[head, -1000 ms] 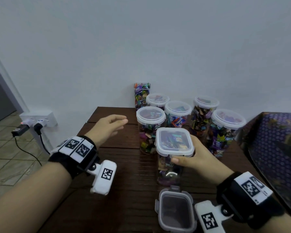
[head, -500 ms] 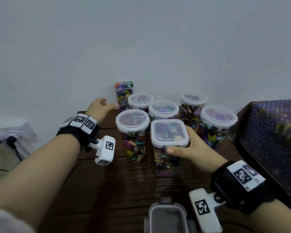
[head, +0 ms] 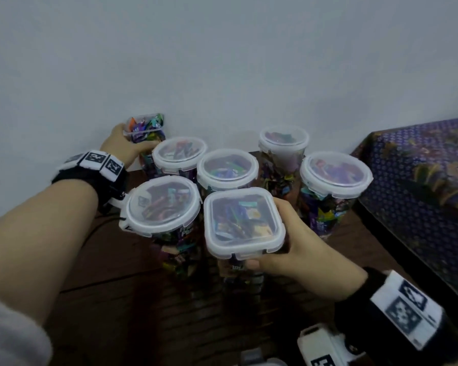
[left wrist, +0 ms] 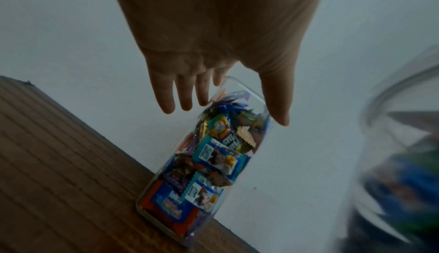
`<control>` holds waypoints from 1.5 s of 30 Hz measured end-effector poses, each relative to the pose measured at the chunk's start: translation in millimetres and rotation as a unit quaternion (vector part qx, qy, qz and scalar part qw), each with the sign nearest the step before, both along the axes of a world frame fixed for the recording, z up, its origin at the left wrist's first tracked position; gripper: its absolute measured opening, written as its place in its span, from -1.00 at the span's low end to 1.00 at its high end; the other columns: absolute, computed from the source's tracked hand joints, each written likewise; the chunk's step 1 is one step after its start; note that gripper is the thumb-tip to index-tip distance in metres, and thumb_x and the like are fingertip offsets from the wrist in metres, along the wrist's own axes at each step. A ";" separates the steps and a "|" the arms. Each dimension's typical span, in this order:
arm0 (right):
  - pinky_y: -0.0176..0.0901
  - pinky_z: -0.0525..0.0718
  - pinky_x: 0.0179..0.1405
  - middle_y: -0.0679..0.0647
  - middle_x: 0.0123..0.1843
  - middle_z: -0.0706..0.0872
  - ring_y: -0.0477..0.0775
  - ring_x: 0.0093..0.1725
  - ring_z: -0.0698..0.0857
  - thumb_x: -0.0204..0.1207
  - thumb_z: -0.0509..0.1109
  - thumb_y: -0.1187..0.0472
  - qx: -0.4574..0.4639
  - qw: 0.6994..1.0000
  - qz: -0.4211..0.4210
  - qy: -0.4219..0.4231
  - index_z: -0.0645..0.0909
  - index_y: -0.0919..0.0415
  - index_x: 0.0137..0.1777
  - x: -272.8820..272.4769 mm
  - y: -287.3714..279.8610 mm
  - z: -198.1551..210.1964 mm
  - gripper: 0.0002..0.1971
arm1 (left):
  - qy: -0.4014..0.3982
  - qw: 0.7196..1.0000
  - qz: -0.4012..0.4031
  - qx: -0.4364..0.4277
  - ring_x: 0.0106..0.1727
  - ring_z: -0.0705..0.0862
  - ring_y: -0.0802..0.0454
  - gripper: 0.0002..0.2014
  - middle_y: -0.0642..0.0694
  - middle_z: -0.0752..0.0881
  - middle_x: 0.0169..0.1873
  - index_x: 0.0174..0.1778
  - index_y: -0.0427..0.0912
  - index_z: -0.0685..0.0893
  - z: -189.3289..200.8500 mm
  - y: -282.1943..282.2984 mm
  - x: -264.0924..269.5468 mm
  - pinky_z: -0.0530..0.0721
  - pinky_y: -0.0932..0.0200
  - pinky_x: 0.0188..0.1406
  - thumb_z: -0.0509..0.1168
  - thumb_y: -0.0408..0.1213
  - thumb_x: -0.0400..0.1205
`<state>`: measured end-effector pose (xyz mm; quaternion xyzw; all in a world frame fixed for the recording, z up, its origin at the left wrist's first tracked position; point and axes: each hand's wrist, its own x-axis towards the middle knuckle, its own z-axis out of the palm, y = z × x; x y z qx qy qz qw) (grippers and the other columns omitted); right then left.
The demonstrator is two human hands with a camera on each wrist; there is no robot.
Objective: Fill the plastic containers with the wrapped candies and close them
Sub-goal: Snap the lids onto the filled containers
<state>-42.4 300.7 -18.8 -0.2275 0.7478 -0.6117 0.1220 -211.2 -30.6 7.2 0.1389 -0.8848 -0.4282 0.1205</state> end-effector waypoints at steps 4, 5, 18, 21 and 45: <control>-0.28 0.57 0.29 -0.41 0.33 0.55 -0.29 0.38 0.53 0.29 0.64 0.06 0.002 1.000 0.008 -0.005 0.21 -0.22 0.47 -0.3 1.5 1.4 -0.16 | 0.016 0.999 -0.002 0.027 0.21 0.67 -0.22 -0.10 -0.18 0.69 0.21 0.39 -0.19 0.50 -15.4 -16.5 -25.9 0.61 -0.11 0.18 0.60 0.19 0.21; -0.27 0.58 0.29 -0.42 0.33 0.55 -0.29 0.38 0.53 0.27 0.64 0.03 0.003 1.000 0.006 -0.002 0.21 -0.23 0.47 -0.1 1.3 1.8 -0.15 | 0.021 0.999 0.001 0.037 0.21 0.67 -0.21 -0.10 -0.18 0.69 0.21 0.39 -0.18 0.51 -17.9 -17.6 -28.3 0.61 -0.11 0.18 0.62 0.14 0.19; -0.17 0.60 0.31 -0.41 0.36 0.53 -0.27 0.38 0.53 0.31 0.63 0.12 0.005 1.000 0.014 -0.022 0.19 -0.26 0.50 -1.9 3.3 3.1 -0.13 | 0.071 0.991 -0.075 0.084 -0.20 0.73 0.36 -0.70 0.19 0.81 -0.25 -0.15 0.09 0.71 -22.5 -12.9 -35.4 0.67 0.09 0.16 0.55 -0.42 0.40; -0.21 0.61 0.28 -0.46 0.31 0.55 -0.31 0.35 0.55 0.28 0.61 0.12 0.001 1.000 0.017 -0.024 0.20 -0.27 0.47 -0.5 1.4 5.4 -0.15 | 0.090 0.991 -0.057 0.086 -0.16 0.73 0.33 -0.69 -0.09 0.80 0.00 -0.05 0.01 0.72 -22.4 -14.0 -27.3 0.69 0.31 -0.02 0.61 -0.26 0.34; -0.24 0.43 0.15 -0.14 0.08 0.45 0.00 0.17 0.50 0.32 0.38 -0.01 0.086 0.928 -0.207 0.298 0.44 0.07 0.27 56.3 -2.9 31.3 -0.50 | 0.082 0.993 -0.017 0.084 0.07 0.74 -0.06 -0.53 -0.09 0.78 0.00 -0.09 0.06 0.67 12.3 -45.7 191.8 0.69 -0.26 0.13 0.66 -0.02 0.14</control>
